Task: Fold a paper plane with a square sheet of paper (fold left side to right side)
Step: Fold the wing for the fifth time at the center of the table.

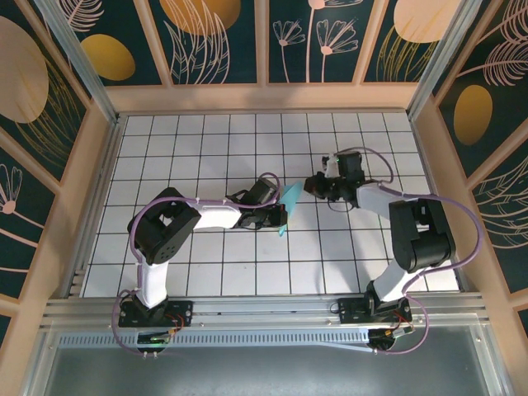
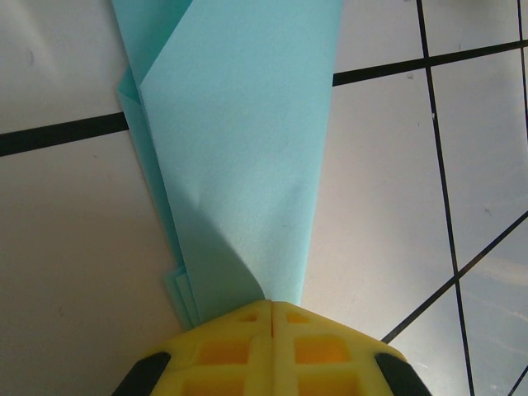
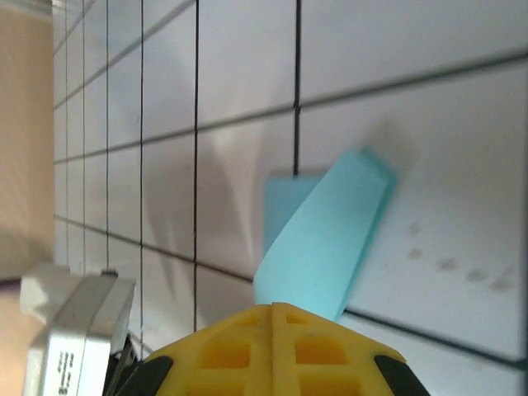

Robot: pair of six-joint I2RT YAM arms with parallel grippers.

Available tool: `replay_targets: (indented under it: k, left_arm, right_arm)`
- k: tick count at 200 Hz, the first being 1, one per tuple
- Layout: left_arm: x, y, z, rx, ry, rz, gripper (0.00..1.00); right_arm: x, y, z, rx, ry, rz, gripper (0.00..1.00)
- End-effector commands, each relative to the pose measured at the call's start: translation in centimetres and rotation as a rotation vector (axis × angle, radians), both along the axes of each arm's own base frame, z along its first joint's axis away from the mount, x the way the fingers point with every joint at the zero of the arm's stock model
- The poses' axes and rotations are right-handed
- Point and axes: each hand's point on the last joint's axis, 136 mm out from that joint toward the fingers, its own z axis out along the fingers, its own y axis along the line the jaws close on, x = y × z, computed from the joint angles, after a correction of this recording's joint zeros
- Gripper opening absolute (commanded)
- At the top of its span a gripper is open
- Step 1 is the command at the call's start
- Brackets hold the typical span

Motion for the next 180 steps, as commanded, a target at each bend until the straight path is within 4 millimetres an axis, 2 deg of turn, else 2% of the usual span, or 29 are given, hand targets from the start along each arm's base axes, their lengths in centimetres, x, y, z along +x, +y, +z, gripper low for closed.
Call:
replay_targets:
  k: [1,37,74,131,153,180]
  left_arm:
    - [-3.3,6.0,-6.2,0.269,0.145,0.048,0.01]
    - [-3.3,6.0,-6.3,0.266,0.144,0.049,0.01]
    - [-3.1,5.9,-6.0,0.259,0.139,0.051,0.01]
    - [-3.0,5.5,-5.6,0.237,0.137,0.047,0.01]
    - [-2.6,4.8,-4.2,0.198,0.121,0.044,0.03]
    - [-1.3,3.5,-1.1,0.123,0.08,0.046,0.08]
  right_arm:
    - [-1.7,2.2,-0.8,0.059,0.068,0.031,0.0]
    - [-1.8,4.3,-1.7,0.079,0.102,0.05,0.0]
    - [-2.2,5.3,-3.3,0.067,0.148,0.064,0.0]
    - [-2.8,4.3,-6.6,-0.026,0.218,0.035,0.0]
    - [-3.5,3.6,-8.2,-0.075,0.269,0.026,0.0]
    - [-4.6,2.9,-9.4,-0.105,0.319,0.024,0.0]
